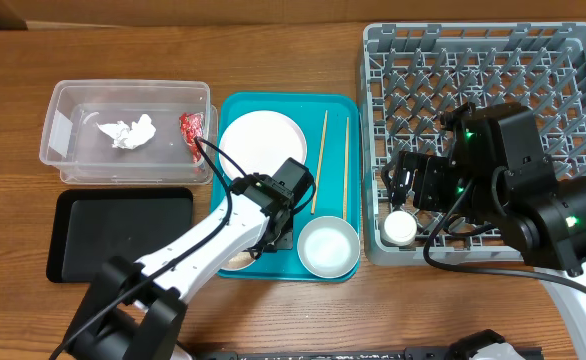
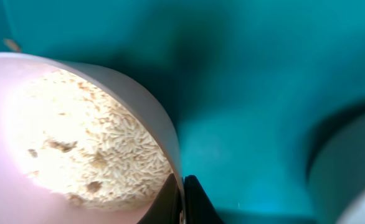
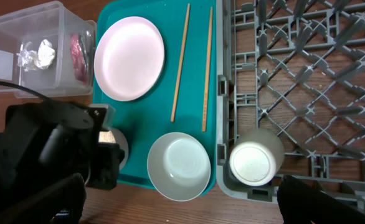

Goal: Sort waste into correct bins and load items into the dishwasher
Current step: 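Grasp the pink rice bowl with the left gripper and lift it, then tip the pink bowl over the black tray to dump the rice, then place the empty pink bowl back on the teal tray, retract left arm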

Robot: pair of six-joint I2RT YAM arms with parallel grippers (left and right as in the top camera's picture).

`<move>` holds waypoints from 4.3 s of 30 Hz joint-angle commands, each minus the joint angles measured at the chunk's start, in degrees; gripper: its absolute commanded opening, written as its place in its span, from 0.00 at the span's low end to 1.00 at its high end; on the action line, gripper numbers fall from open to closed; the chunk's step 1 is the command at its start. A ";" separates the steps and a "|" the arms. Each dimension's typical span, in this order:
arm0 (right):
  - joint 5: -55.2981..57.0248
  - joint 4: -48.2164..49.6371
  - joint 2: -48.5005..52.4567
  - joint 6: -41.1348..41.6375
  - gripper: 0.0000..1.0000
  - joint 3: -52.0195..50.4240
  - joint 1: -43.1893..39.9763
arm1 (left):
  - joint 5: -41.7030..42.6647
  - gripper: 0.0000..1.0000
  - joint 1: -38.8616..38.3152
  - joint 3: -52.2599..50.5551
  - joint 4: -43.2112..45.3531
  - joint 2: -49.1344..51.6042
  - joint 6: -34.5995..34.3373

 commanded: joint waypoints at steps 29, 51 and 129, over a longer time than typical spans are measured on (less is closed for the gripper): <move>0.04 -0.33 -0.31 -0.17 1.00 0.57 -0.04 | 75.21 0.04 68.24 5.88 -30.93 0.63 68.96; 0.07 -0.96 -0.33 -0.17 1.00 0.57 -0.04 | 84.91 0.04 83.58 5.75 -42.21 9.09 82.16; 0.02 1.95 -0.31 -1.46 1.00 0.57 -0.04 | -1.75 0.57 4.85 5.05 -1.29 -8.31 5.40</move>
